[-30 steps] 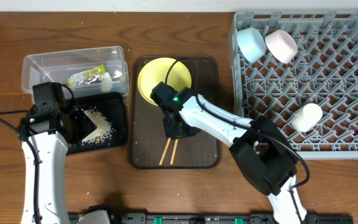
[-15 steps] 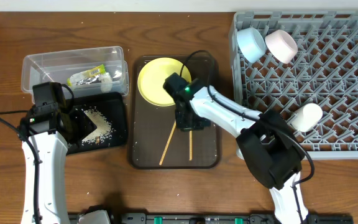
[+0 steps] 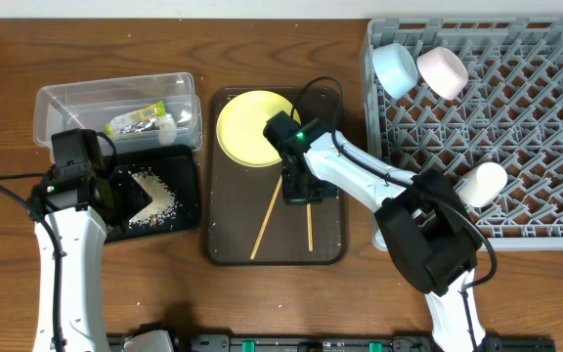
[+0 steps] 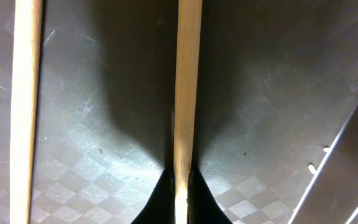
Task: Sort waste into correct bins and load items into the dishwasher rack
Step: 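Carry the chopstick with right gripper and stand it upright in the rack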
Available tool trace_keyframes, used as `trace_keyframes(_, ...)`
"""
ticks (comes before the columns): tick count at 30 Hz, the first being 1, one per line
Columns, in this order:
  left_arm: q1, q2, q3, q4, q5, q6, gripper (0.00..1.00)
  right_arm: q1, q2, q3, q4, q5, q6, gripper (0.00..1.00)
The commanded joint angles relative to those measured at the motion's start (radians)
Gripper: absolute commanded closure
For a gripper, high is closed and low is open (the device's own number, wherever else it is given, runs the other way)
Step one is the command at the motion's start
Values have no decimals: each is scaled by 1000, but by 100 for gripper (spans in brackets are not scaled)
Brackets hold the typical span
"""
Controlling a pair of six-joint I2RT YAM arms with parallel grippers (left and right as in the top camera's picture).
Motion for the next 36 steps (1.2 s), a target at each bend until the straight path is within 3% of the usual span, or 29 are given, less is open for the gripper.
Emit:
trace_keyframes(1, 3, -1, 4, -3, -8, -5, 27, -32, -12, -13, -9, 14, -36, 99)
trace_keyframes(15, 3, -1, 4, -3, -8, -5, 27, -267, -375, -14, -116, 15, -375, 99)
trace_keyframes(24, 3, -1, 4, -3, -8, -5, 27, -415, -369, -46, -196, 15, -401, 99)
trace_keyframes(36, 3, -1, 4, -3, -8, -5, 27, -423, -369, -229, -10, 11, -401, 99)
